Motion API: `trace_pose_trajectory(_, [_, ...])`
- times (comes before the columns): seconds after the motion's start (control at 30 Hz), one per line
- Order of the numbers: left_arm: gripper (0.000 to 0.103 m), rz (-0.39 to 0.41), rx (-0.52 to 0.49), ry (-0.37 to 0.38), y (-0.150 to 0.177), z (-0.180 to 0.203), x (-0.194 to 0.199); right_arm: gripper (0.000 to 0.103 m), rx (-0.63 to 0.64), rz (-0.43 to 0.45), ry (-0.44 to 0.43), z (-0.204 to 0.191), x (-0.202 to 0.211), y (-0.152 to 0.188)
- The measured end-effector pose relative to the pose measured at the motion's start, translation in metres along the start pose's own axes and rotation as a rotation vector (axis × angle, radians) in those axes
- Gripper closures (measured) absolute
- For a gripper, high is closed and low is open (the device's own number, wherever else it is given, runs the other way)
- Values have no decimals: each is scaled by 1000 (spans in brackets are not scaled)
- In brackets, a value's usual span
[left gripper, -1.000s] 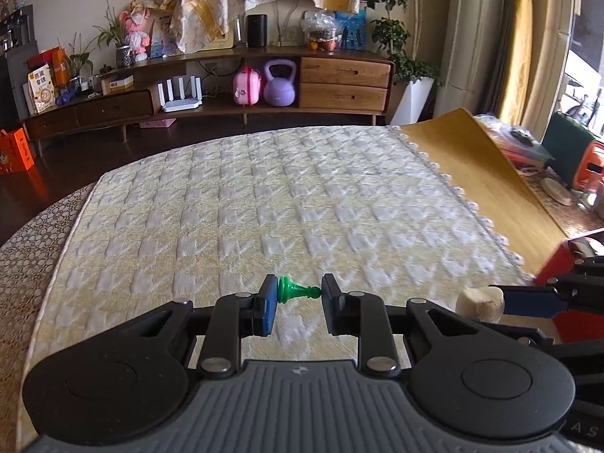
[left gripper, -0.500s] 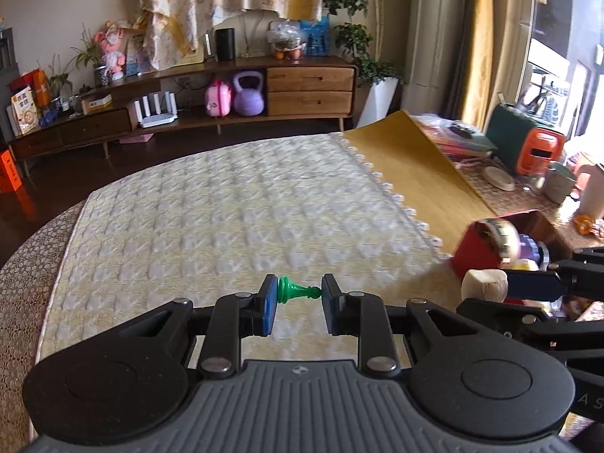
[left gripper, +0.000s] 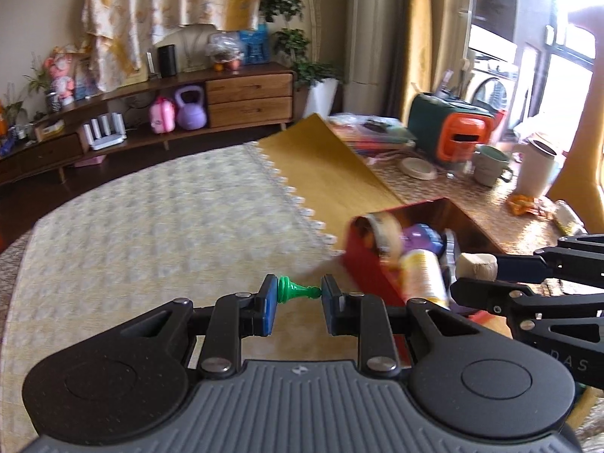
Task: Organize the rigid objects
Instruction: 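Carry the green piece with the left gripper and the wooden ball with the right gripper over the box, then lower the green piece into the box and open the left gripper while the right gripper releases the ball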
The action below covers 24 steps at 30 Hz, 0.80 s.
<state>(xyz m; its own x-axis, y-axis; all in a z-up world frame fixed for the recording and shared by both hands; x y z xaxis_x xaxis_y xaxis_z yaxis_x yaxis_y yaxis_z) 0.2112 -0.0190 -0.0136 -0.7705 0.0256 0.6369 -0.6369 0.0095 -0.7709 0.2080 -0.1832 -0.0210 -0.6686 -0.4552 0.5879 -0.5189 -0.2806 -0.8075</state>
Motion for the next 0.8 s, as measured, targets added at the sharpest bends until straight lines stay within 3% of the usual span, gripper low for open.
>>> trace_pose_trajectory(0.4, [79, -38, -59, 76, 2, 64, -24, 74, -56, -15, 72, 59, 20, 28])
trace_pose_trajectory(0.8, [79, -88, -103, 109, -6, 106, -75, 74, -84, -76, 125, 98, -1, 50])
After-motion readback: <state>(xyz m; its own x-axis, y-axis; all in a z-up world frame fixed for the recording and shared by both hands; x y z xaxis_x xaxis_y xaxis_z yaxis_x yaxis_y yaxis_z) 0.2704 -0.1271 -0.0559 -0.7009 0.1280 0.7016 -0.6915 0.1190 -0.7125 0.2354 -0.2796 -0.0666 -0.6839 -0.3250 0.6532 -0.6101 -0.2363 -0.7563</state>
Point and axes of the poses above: each gripper's, at about its wrist camera, not at the fingertips, and x roughly against the way its jaws point, z to its right, y to its underside, the point moved 1 cm from there along -x, roughly the way its jaws point, and after that the axes turned 2 degrees about -y, right-handed, at the moved point
